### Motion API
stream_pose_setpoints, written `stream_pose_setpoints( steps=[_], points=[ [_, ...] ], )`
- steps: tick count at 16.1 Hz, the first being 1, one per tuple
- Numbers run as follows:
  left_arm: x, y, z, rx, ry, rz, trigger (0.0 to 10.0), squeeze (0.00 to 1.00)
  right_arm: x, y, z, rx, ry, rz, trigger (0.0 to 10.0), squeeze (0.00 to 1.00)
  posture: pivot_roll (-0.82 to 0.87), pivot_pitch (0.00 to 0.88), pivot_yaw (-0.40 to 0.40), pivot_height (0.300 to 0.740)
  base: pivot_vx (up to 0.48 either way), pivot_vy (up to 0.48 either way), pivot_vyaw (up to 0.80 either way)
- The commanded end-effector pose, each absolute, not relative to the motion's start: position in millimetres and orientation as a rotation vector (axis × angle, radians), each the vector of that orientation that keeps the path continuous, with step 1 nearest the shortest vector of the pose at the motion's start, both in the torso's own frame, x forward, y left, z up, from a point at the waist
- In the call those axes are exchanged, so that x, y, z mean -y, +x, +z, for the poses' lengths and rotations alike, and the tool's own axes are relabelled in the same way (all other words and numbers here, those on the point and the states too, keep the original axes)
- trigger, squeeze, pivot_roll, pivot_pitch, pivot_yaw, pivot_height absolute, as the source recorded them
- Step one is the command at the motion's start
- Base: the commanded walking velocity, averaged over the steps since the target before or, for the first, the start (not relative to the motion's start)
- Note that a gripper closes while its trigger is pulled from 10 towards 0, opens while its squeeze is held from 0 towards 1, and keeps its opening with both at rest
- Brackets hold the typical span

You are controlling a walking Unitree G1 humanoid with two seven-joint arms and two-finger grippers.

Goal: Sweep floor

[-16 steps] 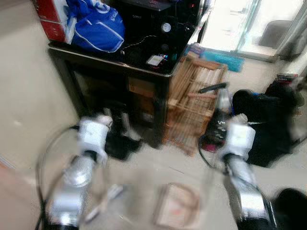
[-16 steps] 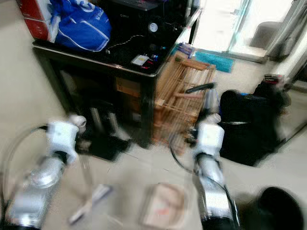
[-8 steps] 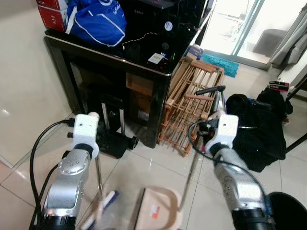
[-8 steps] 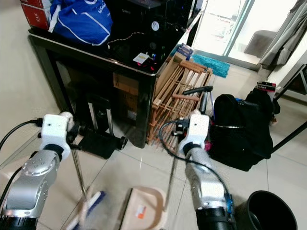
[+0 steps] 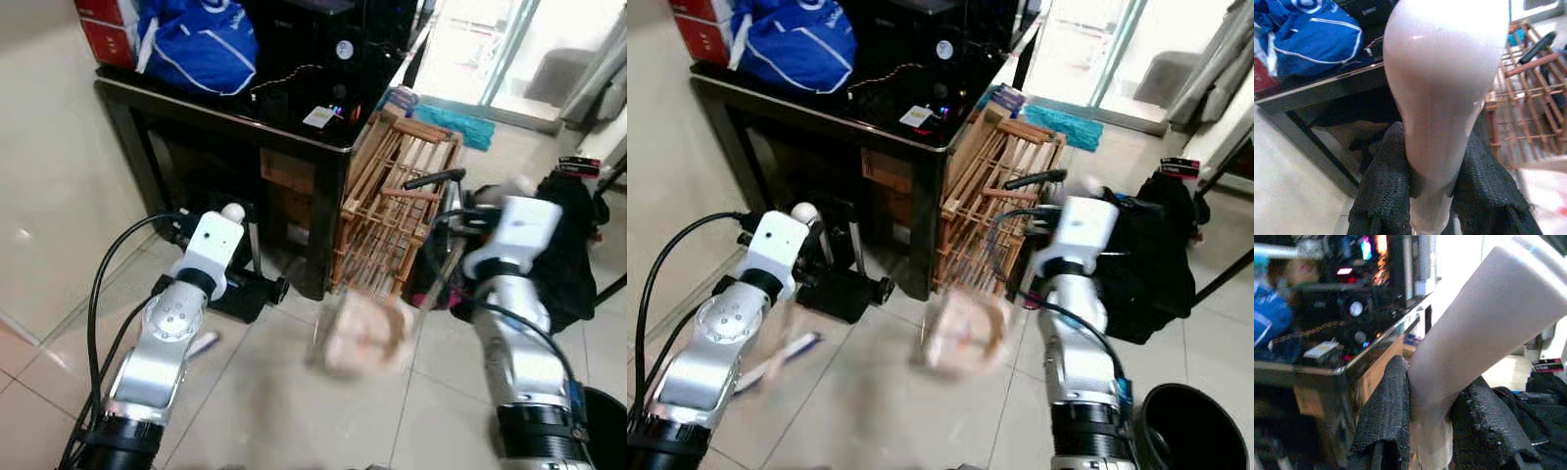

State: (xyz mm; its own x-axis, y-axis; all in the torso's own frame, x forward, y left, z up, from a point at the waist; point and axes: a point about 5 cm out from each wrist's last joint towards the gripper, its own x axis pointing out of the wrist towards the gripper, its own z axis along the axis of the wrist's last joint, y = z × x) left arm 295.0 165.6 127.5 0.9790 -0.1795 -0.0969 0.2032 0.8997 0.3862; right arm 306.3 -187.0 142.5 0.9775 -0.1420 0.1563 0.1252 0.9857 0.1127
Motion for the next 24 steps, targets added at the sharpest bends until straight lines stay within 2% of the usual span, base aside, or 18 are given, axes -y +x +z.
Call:
stream_pose_setpoints(
  steps=[1, 2, 8, 9, 10, 13, 18, 22, 24],
  points=[
    [-163, 293, 134, -0.012, 0.399, -0.206, 10.0, 0.0, 188, 305, 149, 0.209, 0.146, -0.14, 5.4, 0.0, 0.06, 0.0, -0.026, 0.74, 0.0, 0.0, 0.0],
    [-164, 291, 135, 0.004, 0.39, -0.202, 10.0, 0.0, 186, 304, 152, 0.235, 0.175, -0.127, 0.0, 0.0, 0.06, 0.0, -0.029, 0.74, 0.0, 0.0, 0.0],
    [-170, 289, 139, 0.027, 0.373, -0.158, 10.0, 0.0, 177, 307, 157, 0.248, 0.198, -0.081, 0.0, 0.0, 0.07, 0.0, -0.05, 0.74, 0.0, 0.0, 0.0],
    [-171, 289, 139, 0.03, 0.372, -0.155, 10.0, 0.0, 176, 307, 157, 0.24, 0.194, -0.079, 2.0, 0.0, 0.07, 0.0, -0.05, 0.74, 0.0, 0.0, 0.0],
    [-172, 289, 141, 0.036, 0.384, -0.149, 10.0, 0.0, 170, 307, 155, 0.21, 0.183, -0.053, 10.0, 0.0, 0.07, 0.0, -0.05, 0.74, 0.0, 0.0, 0.0],
    [-171, 290, 142, 0.004, 0.402, -0.164, 10.0, 0.0, 162, 305, 148, 0.141, 0.167, -0.038, 10.0, 0.0, 0.07, 0.0, -0.05, 0.74, 0.0, 0.0, 0.0],
    [-162, 288, 141, 0.001, 0.401, -0.206, 10.0, 0.0, 163, 291, 146, 0.086, 0.195, -0.108, 10.0, 0.0, 0.06, 0.0, -0.041, 0.74, 0.0, 0.0, -0.8],
    [-163, 288, 144, 0.038, 0.421, -0.174, 10.0, 0.0, 165, 286, 138, 0.037, 0.126, -0.114, 10.0, 0.0, 0.06, 0.0, -0.047, 0.74, 0.0, 0.0, -0.75],
    [-163, 290, 147, 0.029, 0.414, -0.187, 10.0, 0.0, 158, 284, 134, -0.013, 0.155, -0.072, 10.0, 0.0, 0.07, 0.0, -0.05, 0.74, 0.0, 0.398, 0.0]
  ],
)
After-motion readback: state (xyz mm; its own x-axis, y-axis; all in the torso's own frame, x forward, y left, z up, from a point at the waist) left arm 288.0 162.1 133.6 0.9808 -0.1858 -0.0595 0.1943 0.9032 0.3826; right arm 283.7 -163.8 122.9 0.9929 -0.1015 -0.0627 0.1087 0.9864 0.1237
